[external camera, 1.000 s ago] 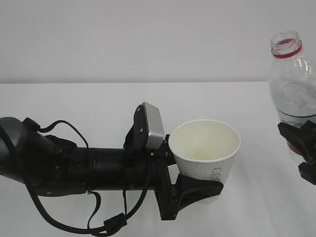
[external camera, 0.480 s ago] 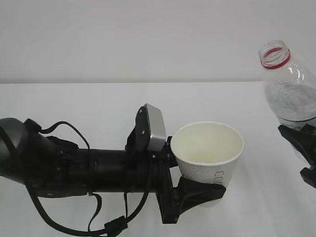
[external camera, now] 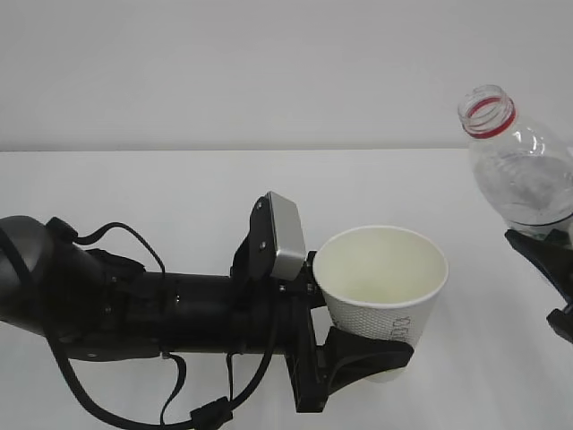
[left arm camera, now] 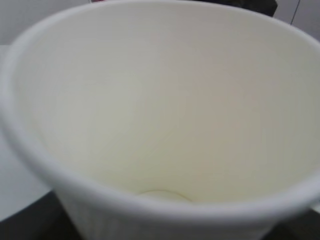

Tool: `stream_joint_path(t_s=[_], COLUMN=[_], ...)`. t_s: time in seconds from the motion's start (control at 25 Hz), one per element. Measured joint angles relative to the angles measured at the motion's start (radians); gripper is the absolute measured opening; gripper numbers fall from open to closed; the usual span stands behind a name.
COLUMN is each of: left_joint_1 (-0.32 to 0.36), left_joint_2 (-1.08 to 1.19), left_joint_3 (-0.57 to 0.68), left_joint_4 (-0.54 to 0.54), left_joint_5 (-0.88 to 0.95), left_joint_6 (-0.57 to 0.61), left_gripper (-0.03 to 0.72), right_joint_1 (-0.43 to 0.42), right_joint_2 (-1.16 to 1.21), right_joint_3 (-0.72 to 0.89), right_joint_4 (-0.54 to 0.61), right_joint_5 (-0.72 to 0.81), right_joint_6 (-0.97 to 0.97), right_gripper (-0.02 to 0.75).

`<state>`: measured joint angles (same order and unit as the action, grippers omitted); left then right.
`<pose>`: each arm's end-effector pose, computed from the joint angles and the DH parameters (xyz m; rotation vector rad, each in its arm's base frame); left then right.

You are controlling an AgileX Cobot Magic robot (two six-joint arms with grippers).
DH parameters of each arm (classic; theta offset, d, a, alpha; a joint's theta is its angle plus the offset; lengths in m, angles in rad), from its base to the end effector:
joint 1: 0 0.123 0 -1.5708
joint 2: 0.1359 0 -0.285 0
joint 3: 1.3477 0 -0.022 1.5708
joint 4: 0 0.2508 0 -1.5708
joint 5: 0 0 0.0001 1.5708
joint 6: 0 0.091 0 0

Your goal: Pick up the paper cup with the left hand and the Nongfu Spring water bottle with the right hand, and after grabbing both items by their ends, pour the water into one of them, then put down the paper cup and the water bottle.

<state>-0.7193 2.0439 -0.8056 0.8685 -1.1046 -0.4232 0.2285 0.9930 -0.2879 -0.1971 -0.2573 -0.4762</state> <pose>0.2224 -0.2772 0.1206 1.2082 1.4599 -1.1310 0.1744 0.0452 0.2207 -0.8713 1.7372 -0.2435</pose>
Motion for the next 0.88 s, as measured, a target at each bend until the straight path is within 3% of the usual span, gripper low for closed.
stream_joint_path(t_s=[0.88], left_joint_1=[0.0], left_joint_2=[0.0], left_joint_3=[0.0], left_joint_4=[0.046], left_joint_5=[0.0], left_joint_6=[0.0], left_gripper=[0.543], right_joint_1=[0.0], right_joint_2=[0.0], right_joint_3=[0.0], right_joint_4=[0.0], right_joint_5=[0.0], right_joint_6=[-0.159], right_gripper=[0.492])
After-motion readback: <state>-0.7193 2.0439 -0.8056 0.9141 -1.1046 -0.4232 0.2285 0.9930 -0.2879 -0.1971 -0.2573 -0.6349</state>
